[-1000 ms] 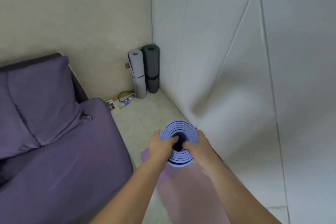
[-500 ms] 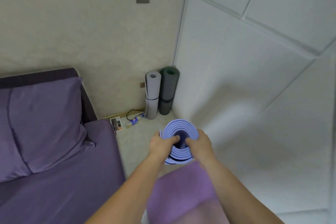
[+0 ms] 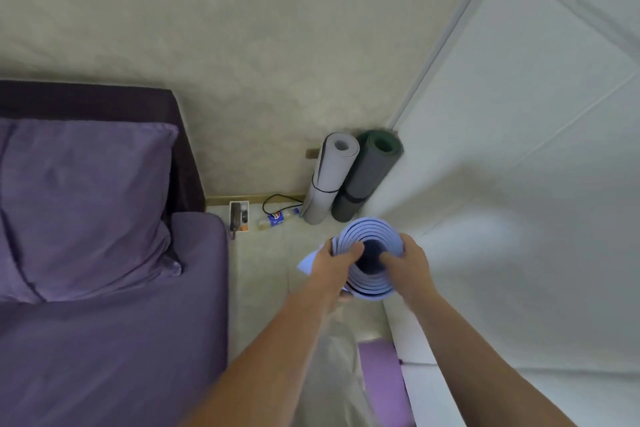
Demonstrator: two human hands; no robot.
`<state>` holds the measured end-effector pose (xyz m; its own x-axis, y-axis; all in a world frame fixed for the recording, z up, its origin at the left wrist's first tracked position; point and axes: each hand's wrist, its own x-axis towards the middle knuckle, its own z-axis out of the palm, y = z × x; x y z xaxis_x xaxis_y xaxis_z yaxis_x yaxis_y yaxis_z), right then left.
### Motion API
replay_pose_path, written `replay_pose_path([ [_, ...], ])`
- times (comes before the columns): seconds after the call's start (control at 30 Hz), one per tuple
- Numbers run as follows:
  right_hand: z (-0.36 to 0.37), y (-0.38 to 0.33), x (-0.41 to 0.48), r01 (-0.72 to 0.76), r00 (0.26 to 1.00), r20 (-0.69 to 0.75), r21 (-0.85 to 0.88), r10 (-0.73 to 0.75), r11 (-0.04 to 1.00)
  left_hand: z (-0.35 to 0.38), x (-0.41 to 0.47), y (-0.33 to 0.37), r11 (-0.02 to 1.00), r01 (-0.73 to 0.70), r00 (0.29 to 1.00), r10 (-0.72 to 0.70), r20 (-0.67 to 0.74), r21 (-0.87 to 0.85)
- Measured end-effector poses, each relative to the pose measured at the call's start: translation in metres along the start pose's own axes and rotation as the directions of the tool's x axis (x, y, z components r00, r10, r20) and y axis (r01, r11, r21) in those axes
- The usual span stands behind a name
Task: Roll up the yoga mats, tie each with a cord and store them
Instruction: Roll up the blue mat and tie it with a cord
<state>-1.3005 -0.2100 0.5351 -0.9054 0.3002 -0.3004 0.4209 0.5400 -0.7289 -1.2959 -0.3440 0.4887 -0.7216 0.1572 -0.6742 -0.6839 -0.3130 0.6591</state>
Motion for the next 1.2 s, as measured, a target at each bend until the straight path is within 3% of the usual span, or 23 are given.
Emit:
replay_pose_path([
  [0.3, 0.023, 0.039, 0.244, -0.14, 0.984, 0.119, 0.027, 0.135, 0.99, 0.061, 0.24, 0.03, 0.985, 0.164, 0.974, -0.171, -0.151, -0.056],
  [0.57, 0.04, 0.111, 0.413, -0.239, 0.967, 0.101, 0.054, 0.233, 0.969, 0.102, 0.405, 0.038, 0.977, 0.211, 0.974, -0.213, -0.073, -0.037],
  [0.7, 0.047, 0.139, 0.469, -0.241, 0.97, 0.036, 0.106, 0.239, 0.965, 0.113, 0.47, 0.036, 0.983, 0.176, 0.983, -0.173, -0.064, 0.051],
  [0.83, 0.067, 0.163, 0.498, -0.363, 0.908, -0.091, 0.32, 0.41, 0.875, 0.133, 0.51, 0.042, 0.967, 0.015, 0.998, -0.001, -0.056, 0.254],
  [0.9, 0.076, 0.165, 0.508, -0.363, 0.899, -0.105, 0.365, 0.425, 0.857, 0.14, 0.523, 0.049, 0.94, -0.019, 0.995, 0.05, -0.083, 0.341],
  [1.07, 0.074, 0.15, 0.543, -0.364, 0.922, -0.034, 0.255, 0.385, 0.896, 0.133, 0.551, 0.068, 0.974, 0.056, 0.985, -0.018, -0.171, 0.221],
  [1.2, 0.062, 0.146, 0.564, -0.264, 0.963, -0.04, 0.023, 0.265, 0.964, 0.139, 0.55, 0.073, 0.963, 0.166, 0.972, -0.124, -0.201, 0.213],
])
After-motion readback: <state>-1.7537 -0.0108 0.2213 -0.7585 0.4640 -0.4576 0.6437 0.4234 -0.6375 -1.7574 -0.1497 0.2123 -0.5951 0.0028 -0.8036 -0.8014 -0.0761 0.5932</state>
